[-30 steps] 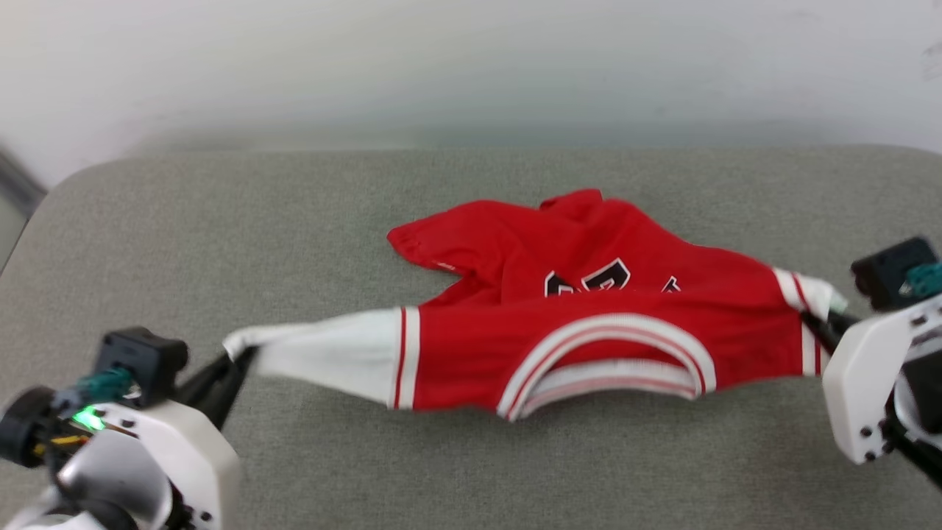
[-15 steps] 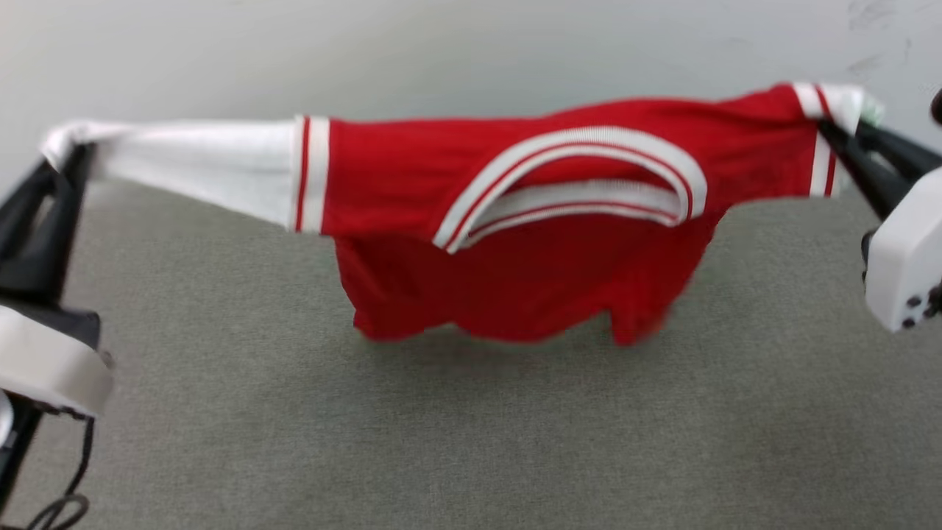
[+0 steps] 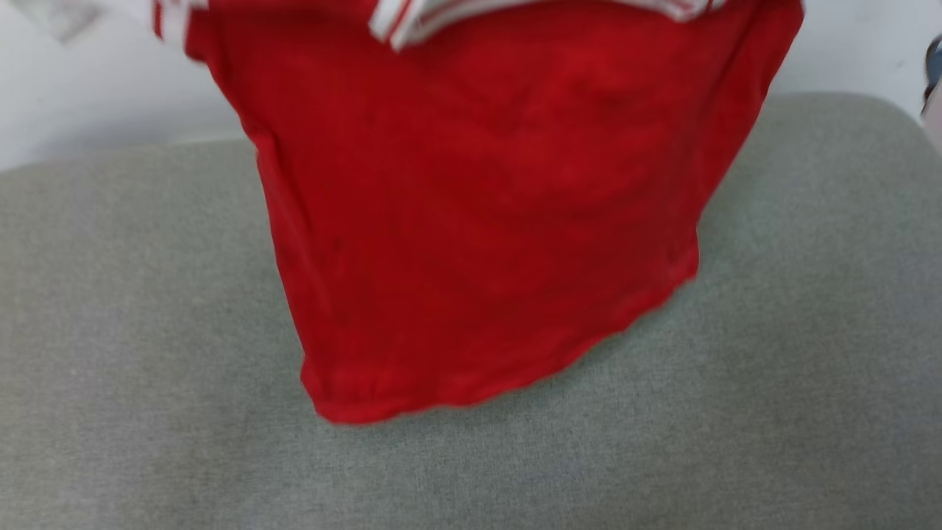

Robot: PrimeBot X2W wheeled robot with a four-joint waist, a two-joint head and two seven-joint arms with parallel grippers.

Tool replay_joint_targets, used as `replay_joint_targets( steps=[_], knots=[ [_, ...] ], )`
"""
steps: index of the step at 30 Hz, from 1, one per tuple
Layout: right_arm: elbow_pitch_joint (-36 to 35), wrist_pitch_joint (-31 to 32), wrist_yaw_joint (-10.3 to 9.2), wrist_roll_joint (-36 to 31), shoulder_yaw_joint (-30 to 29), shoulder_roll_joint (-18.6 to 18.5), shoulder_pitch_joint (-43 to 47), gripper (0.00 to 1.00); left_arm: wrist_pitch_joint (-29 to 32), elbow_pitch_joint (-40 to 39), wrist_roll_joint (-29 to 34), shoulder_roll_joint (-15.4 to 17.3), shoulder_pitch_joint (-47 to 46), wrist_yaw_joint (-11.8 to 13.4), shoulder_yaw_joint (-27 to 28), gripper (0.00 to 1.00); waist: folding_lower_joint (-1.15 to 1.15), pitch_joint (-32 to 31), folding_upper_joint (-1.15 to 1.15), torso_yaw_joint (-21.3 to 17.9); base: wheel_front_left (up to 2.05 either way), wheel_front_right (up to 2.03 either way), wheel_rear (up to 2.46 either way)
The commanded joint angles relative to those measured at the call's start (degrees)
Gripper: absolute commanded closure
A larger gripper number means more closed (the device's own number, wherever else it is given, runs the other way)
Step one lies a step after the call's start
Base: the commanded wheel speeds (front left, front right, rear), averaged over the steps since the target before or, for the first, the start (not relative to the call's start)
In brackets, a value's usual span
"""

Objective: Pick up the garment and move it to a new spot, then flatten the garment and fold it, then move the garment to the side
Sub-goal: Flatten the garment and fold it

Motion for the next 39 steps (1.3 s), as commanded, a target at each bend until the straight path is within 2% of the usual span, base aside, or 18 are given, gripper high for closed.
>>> replay_joint_targets(
  steps=[1, 5, 6, 12, 17, 22, 25, 30, 34, 39],
  knots=[
    [1.4, -0.6, -0.06, 0.2, -0.1, 0.7, -2.5, 1.00, -0.6, 1.6, -0.3, 0.0, -3.2, -0.5, -0.6, 1.00, 0.00, 4.3, 0.00, -0.1, 0.00, 0.00, 0.00],
    [5.3, -2.9, -0.06, -1.2, 1.2, 1.0, -10.7, 1.00, -2.6, 7.3, 0.3, 0.5, -14.1, -2.1, -3.5, 1.00, 0.00, 10.3, 0.00, 0.1, 0.00, 0.00, 0.00],
    [5.3, -2.9, -0.06, -1.2, 1.2, 1.0, -10.7, 1.00, -2.6, 7.3, 0.3, 0.5, -14.1, -2.1, -3.5, 1.00, 0.00, 10.3, 0.00, 0.1, 0.00, 0.00, 0.00],
    [13.2, -8.5, -0.06, -5.0, 3.7, 2.0, -23.2, 1.00, -6.9, 19.6, 2.8, -0.7, -31.2, -3.7, -9.0, 1.00, 0.00, 18.6, 0.00, 1.0, 0.00, 0.00, 0.00],
    [22.1, -14.9, -0.06, -8.3, 3.1, 4.7, -31.9, 1.00, -10.2, 28.8, 4.7, -2.9, -42.1, -4.0, -12.2, 1.00, 0.00, 23.8, 0.00, 2.0, 0.00, 0.00, 0.00],
    [30.3, -20.6, -0.06, -11.7, 2.8, 6.7, -36.8, 1.00, -14.4, 36.0, 6.6, -5.5, -48.0, -3.5, -14.3, 1.00, 0.00, 27.4, 0.00, 3.0, 0.00, 0.00, 0.00],
    [34.6, -23.3, -0.06, -12.8, 2.8, 7.8, -37.6, 1.00, -16.4, 39.3, 7.1, -7.1, -48.7, -3.4, -15.6, 1.00, 0.00, 28.7, 0.00, 3.8, 0.00, 0.00, 0.00],
    [40.4, -26.4, -0.06, -13.6, 4.7, 8.7, -34.4, 1.00, -19.4, 44.1, 6.8, -9.6, -44.8, -3.4, -17.5, 1.00, 0.00, 29.0, 0.00, 4.8, 0.00, 0.00, 0.00],
    [44.4, -27.7, -0.05, -13.4, 5.6, 9.6, -28.9, 1.00, -21.8, 47.8, 6.4, -10.5, -38.3, -3.3, -18.8, 1.00, 0.00, 27.2, 0.00, 5.4, 0.00, 0.00, 0.00],
    [48.6, -26.6, -0.05, -12.2, 8.5, 8.9, -21.1, 1.00, -23.0, 50.8, 5.3, -11.5, -26.9, -3.1, -20.3, 1.00, 0.00, 23.3, 0.00, 5.9, 0.00, 0.00, 0.00]
  ],
)
